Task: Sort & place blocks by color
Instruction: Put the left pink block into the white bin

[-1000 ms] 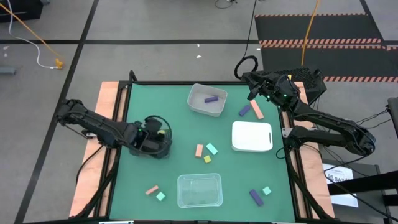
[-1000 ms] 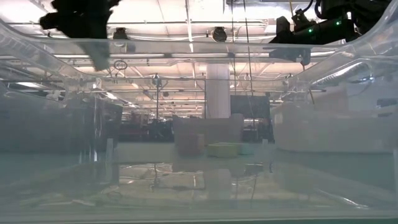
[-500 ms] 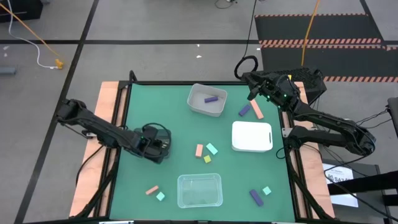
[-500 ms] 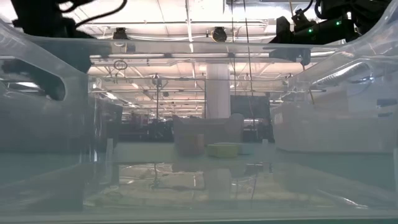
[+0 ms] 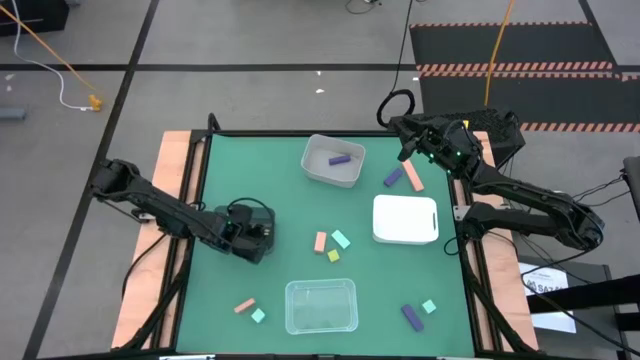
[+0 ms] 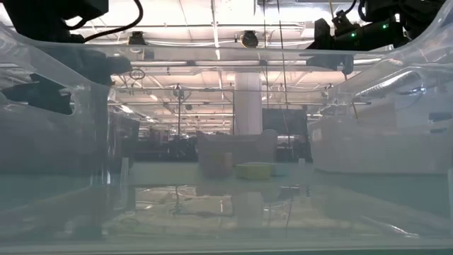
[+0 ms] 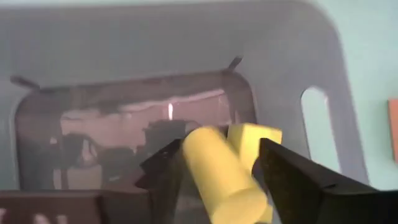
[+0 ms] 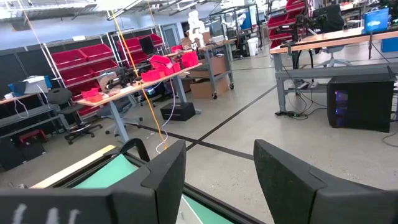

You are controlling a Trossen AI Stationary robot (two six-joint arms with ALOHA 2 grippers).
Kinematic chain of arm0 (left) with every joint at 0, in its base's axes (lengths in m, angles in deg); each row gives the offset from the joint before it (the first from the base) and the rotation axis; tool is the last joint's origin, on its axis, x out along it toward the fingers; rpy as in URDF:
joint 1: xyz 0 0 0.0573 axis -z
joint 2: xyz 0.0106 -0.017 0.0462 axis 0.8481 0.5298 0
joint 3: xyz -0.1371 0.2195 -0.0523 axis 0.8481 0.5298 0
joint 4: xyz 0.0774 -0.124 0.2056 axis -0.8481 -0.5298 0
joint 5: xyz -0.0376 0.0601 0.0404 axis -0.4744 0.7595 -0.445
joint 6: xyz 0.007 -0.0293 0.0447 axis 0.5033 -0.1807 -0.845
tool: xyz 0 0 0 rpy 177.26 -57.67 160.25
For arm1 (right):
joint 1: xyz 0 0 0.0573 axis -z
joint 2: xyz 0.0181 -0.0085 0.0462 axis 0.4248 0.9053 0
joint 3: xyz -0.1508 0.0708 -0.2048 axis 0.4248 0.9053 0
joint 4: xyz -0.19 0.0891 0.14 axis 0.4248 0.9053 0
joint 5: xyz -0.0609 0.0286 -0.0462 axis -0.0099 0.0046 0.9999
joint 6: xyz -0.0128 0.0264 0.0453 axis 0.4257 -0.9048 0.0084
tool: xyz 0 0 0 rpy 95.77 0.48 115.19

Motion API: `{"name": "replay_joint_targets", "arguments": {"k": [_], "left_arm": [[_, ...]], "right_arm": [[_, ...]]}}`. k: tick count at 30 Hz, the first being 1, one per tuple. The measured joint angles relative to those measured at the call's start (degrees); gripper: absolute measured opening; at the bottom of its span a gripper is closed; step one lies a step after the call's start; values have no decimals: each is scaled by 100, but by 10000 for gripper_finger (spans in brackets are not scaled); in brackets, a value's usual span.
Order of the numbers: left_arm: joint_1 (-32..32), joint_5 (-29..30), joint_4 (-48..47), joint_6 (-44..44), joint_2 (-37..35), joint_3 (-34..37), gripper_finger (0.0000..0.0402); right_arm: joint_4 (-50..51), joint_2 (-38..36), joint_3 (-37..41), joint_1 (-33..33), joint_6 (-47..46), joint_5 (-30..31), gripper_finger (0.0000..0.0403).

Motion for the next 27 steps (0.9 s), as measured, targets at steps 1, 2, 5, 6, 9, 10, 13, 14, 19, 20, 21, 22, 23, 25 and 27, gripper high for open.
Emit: {"name": "replay_joint_targets", "arguments": {"k": [1,2,5,6,9,10,13,14,19,20,21,22,23,25,27], "left_arm": [[13,104,-1,-26,0,-13,235],[33,249,2,-61,-5,-28,251],[148,881,20,-146,-134,-32,296],[200,1118,73,-223,-209,-32,308],[364,1574,329,-653,-552,-32,333],[426,1629,451,-890,-700,-32,337],[613,1528,971,-1766,-1147,-38,340],[692,1374,1147,-2040,-1287,-38,340],[1145,88,2023,-2551,-1567,-45,327],[1272,-123,2062,-2465,-1526,-47,324],[1407,-295,2056,-2339,-1460,-47,320],[1543,-425,2052,-2204,-1359,-47,317],[1665,-571,2056,-2079,-1231,-47,313],[1902,-902,2056,-1886,-970,-45,307],[2089,-1296,2132,-1634,-721,-45,301]], "right_arm": [[2,0,0,-1,0,-1,181],[2,0,0,0,0,-1,181],[1,0,0,-1,0,0,181],[1,0,0,1,0,0,181],[0,0,0,1,0,-1,181],[2,0,0,1,0,1,181],[1,0,0,-1,0,0,181],[2,0,0,-1,0,1,181],[2,0,0,0,0,-1,181],[2,0,0,-1,0,-1,181],[0,0,0,1,0,-1,181],[0,0,0,-1,0,-1,181],[3,0,0,-1,0,-1,181],[0,1,0,1,0,-1,181],[4,1,0,-1,0,-1,181]]}}
